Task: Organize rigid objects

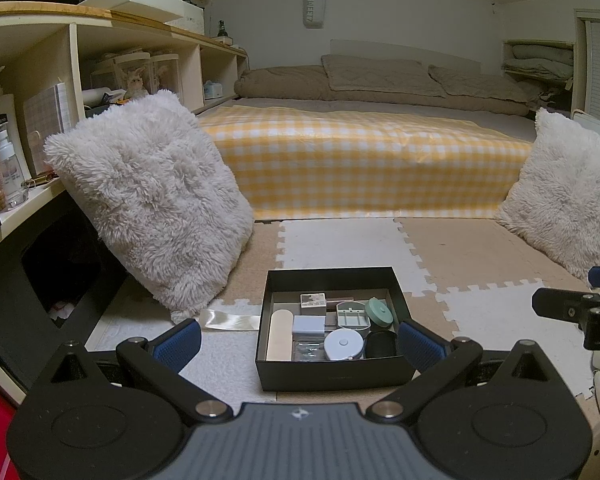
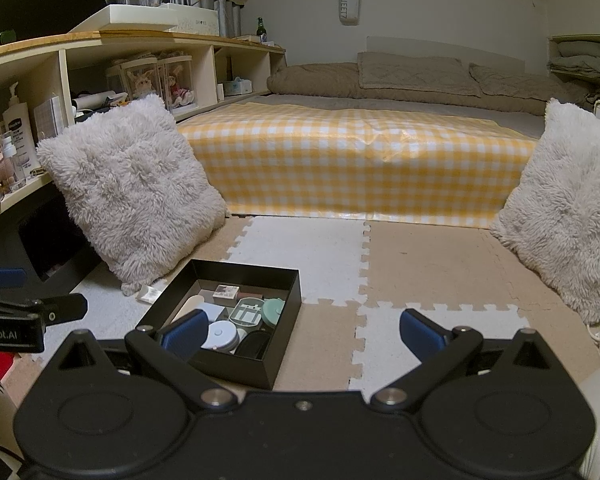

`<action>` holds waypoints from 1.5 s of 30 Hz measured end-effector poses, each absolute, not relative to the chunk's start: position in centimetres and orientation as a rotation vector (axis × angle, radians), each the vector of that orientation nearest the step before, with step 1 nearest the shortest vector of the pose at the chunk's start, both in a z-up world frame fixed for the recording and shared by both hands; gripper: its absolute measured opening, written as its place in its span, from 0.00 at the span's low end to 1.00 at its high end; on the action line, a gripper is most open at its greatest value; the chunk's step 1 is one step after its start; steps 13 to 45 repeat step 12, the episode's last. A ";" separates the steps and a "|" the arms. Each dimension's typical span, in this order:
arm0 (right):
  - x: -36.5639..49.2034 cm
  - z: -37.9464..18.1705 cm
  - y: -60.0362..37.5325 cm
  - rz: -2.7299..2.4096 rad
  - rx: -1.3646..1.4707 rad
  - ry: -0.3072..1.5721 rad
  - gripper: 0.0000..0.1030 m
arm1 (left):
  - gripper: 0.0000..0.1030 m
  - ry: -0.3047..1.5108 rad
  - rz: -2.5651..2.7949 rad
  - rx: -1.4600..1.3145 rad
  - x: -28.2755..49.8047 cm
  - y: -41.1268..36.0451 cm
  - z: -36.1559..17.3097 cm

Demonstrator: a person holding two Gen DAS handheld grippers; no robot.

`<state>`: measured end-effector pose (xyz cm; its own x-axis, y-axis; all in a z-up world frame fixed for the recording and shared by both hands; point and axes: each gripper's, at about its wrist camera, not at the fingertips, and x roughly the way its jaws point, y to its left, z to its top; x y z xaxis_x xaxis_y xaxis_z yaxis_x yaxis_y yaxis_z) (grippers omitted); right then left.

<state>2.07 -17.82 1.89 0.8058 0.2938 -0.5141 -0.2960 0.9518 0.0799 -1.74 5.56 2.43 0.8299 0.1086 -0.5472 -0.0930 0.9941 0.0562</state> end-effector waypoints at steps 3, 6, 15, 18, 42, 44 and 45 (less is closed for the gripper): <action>2.1 1.9 -17.8 0.315 -0.003 0.550 1.00 | 1.00 0.583 0.106 0.026 -1.7 5.6 2.4; 2.2 2.0 -17.7 0.315 -0.003 0.549 1.00 | 1.00 0.584 0.103 0.023 -1.8 5.5 2.4; 2.1 2.0 -17.8 0.316 -0.003 0.549 1.00 | 1.00 0.587 0.109 0.027 -1.9 4.8 2.2; 2.1 2.0 -17.8 0.316 -0.003 0.549 1.00 | 1.00 0.587 0.109 0.027 -1.9 4.8 2.2; 2.1 2.0 -17.8 0.316 -0.003 0.549 1.00 | 1.00 0.587 0.109 0.027 -1.9 4.8 2.2; 2.1 2.0 -17.8 0.316 -0.003 0.549 1.00 | 1.00 0.587 0.109 0.027 -1.9 4.8 2.2; 2.1 2.0 -17.8 0.316 -0.003 0.549 1.00 | 1.00 0.587 0.109 0.027 -1.9 4.8 2.2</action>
